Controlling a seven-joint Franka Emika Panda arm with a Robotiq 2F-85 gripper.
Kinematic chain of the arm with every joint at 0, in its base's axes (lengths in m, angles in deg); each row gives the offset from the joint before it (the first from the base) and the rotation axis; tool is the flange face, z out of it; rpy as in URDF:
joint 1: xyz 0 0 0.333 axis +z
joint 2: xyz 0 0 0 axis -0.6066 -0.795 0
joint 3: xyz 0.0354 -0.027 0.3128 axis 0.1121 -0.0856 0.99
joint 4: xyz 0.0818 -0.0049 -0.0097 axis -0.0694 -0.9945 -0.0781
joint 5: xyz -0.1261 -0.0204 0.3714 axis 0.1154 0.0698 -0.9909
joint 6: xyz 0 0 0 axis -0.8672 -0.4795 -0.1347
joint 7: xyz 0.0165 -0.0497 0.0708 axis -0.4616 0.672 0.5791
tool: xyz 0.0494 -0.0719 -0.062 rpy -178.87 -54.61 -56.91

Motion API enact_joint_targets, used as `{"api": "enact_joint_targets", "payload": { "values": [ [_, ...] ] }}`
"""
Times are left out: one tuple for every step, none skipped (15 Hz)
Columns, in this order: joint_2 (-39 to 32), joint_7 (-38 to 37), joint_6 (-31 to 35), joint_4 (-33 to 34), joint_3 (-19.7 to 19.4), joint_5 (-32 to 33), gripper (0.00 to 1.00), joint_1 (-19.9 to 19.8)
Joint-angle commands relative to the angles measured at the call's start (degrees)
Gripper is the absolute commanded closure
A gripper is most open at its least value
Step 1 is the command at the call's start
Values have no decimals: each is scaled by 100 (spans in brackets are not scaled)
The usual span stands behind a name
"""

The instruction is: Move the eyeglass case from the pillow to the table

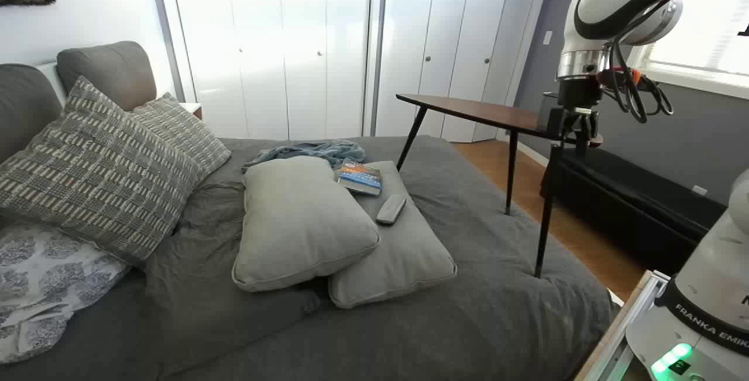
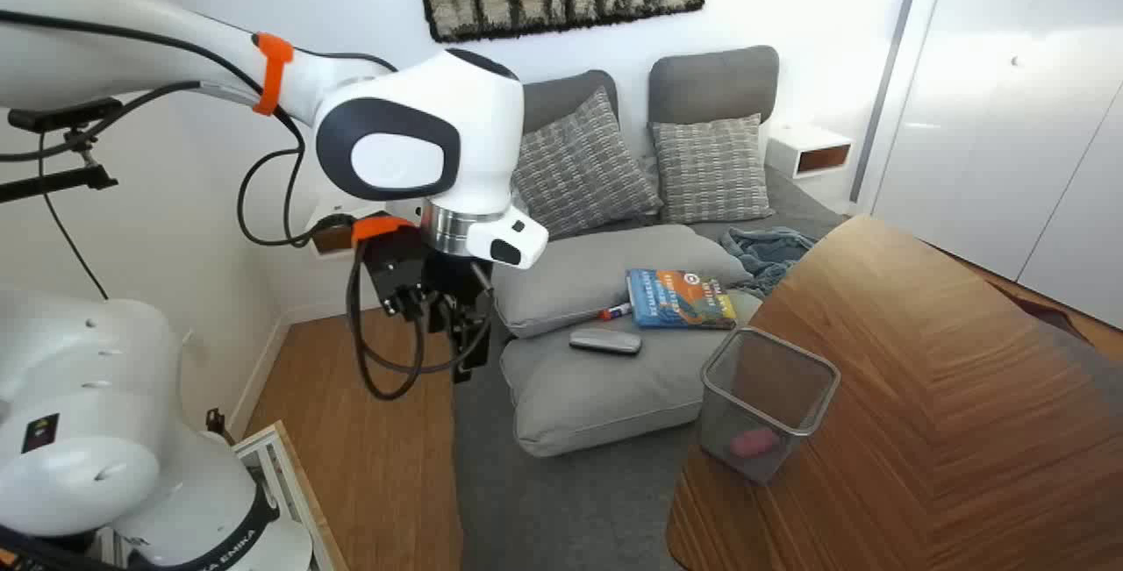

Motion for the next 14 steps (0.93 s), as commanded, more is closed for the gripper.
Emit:
{"api": "enact_joint_targets", "payload": {
  "values": [
    [-9, 27, -14, 11, 62, -28, 0, -67],
    [-9, 27, -14, 11, 62, -28, 0, -66],
    [-336, -206, -13, 218, 95, -82, 0, -76],
    [-504, -416, 38, 338, 96, -138, 0, -109],
    [-706, -797, 148, 493, 97, -251, 0, -173],
    [-935, -984, 318, 685, 75, -319, 0, -186],
    [-1144, -1191, 479, 867, 64, -397, 0, -204],
    [-1457, -1376, 652, 1143, 47, -503, 0, -211],
    [-1734, -1595, 835, 1377, 56, -589, 0, -227],
    [-2131, -1832, 1038, 1743, 85, -722, 0, -203],
    [-2392, -2099, 1228, 1985, 121, -848, 0, -179],
    [-2701, -2404, 1393, 2256, 165, -950, 0, -155],
    [-3001, -2763, 1525, 2531, 246, -907, 0, -120],
    [-3337, -3033, 1577, 2835, 303, -850, 0, -68]
  ]
}}
